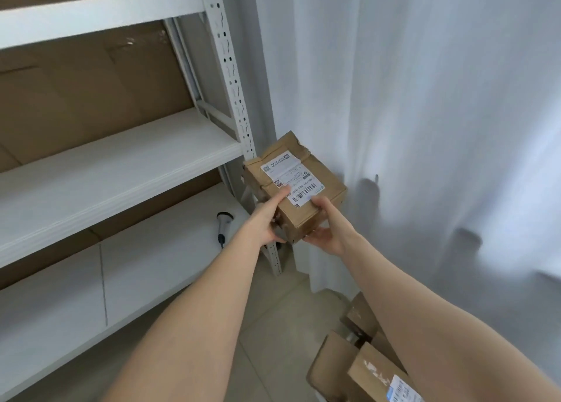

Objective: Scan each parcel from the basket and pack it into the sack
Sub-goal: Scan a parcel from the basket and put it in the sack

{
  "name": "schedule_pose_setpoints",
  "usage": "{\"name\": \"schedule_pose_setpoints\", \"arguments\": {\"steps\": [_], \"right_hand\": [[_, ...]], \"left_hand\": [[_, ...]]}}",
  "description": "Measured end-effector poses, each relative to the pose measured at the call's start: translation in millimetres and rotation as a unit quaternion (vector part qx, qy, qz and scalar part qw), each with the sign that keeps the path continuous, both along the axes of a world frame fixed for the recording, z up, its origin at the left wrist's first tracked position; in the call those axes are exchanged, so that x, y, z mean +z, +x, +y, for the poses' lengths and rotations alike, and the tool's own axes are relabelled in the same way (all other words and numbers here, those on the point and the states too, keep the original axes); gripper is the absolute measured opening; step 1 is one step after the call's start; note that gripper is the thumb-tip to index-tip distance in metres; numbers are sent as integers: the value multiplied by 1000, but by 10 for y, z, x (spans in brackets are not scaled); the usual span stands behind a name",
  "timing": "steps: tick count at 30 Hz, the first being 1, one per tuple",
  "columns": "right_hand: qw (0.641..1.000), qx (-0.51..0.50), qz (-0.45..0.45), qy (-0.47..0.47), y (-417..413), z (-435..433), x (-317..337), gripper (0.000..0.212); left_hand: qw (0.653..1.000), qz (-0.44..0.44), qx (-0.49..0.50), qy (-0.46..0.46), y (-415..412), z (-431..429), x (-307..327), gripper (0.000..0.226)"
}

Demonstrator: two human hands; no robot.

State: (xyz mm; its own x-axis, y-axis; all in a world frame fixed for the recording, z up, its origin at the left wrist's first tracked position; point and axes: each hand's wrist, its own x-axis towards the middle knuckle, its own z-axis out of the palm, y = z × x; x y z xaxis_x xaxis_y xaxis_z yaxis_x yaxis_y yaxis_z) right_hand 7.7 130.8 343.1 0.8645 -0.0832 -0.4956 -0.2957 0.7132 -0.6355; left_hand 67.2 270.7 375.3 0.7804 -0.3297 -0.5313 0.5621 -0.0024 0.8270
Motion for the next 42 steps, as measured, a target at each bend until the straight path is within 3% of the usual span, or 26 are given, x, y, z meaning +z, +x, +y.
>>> {"name": "schedule_pose_setpoints", "arguments": {"steps": [3,6,8,12,14,23,26,32,42], "right_hand": [[999,41,10,-24,86,264,16,57],[989,19,61,-135,222,484,-45,90],[975,22,87,-203,308,642,-92,101],[970,106,107,-193,484,1122,-180,61],[971,138,115,-156,593,1373,-293,56],[960,162,178,-141,1151,2015,-873,76],[949,186,191,-168,1447,2062,-1046,79],[943,95,175,-266,2279,2036,-1453,68],[935,134,150,-293,3341,2196,-2486,80]], "left_hand": [[999,-25,23,12,96,303,-12,65],[999,-16,28,40,232,738,-47,56],[998,10,19,65,313,1071,-87,47],[993,44,-14,105,481,1648,-253,38],[991,59,-24,114,575,1884,-333,41],[982,142,-26,118,1089,2558,-873,64],[979,155,11,128,1274,2626,-1108,59],[974,108,132,151,1818,2646,-1494,46],[944,45,304,119,2575,2839,-2461,46]]}}
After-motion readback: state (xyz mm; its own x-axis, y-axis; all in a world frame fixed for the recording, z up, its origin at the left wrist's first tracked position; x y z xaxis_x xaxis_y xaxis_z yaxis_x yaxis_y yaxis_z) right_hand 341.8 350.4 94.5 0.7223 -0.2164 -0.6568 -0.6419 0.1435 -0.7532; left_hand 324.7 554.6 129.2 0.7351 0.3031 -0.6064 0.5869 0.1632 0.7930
